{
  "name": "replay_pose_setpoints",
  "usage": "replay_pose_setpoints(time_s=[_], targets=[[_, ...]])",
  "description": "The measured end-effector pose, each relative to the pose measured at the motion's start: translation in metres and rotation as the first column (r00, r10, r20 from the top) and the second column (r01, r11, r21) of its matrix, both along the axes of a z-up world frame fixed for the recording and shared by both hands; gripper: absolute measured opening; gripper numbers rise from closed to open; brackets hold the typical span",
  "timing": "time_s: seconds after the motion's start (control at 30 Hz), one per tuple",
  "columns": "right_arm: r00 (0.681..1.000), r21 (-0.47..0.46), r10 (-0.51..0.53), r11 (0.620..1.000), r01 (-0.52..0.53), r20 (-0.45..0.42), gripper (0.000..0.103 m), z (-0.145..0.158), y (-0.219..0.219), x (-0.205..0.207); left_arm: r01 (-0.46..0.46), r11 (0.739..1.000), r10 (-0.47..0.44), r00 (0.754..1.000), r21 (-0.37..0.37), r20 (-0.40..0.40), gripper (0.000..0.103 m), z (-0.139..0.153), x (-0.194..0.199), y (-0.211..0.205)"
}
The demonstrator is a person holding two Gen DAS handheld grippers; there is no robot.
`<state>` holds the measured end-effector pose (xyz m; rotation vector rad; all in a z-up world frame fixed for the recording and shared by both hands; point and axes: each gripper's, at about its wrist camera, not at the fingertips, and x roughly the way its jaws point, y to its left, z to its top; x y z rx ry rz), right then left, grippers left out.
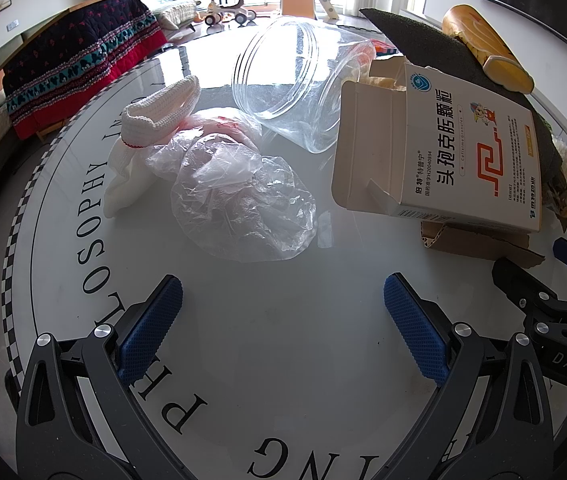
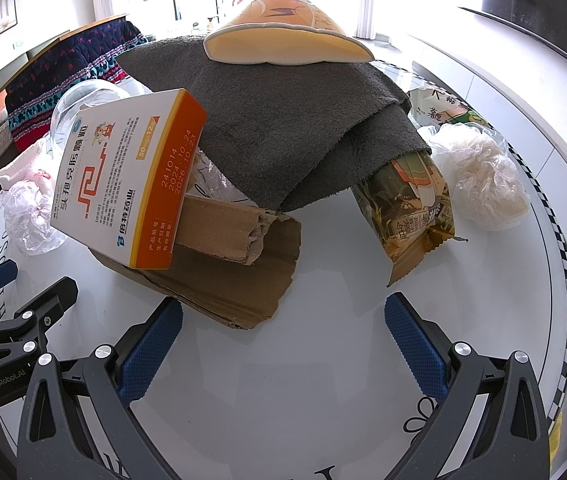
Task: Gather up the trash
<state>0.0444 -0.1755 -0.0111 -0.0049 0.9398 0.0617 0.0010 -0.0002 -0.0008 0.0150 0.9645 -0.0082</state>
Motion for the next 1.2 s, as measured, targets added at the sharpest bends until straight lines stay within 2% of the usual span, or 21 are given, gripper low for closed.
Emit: replay_pose_setpoints(time_s=[0.87, 0.97, 1.03, 1.2], targets=[[1.0, 0.001, 0.0, 1.0, 0.0, 0.001, 0.1, 0.0, 0.0, 0.0, 0.005, 1.0, -0.005, 1.0, -0.001, -0.007, 0.097, 0.001, -0.001, 0.001], [1.0, 0.014, 0.017, 1.0, -0.016, -0.008, 0.1, 0.001, -0.001, -0.002, 0.009, 0.998, -0.008, 1.0, -0.065, 0.015, 0.097, 0.009, -0.01, 0.009], [0.999, 0.052, 0.04, 0.998, -0.04, -0.009, 0.1, 0.005, -0.004, -0.007, 0.014, 0.999, -0.012, 0.999, -0.052, 0.032, 0.097, 0.015, -0.014, 0.012], [0.998, 0.066, 0.07, 0.995, -0.071, 0.008, 0.1, 0.014, -0.008, -0.028, 0.002, 0.998, 0.001, 0.999, -0.065, 0.053, 0.097, 0.026, -0.026, 0.028]])
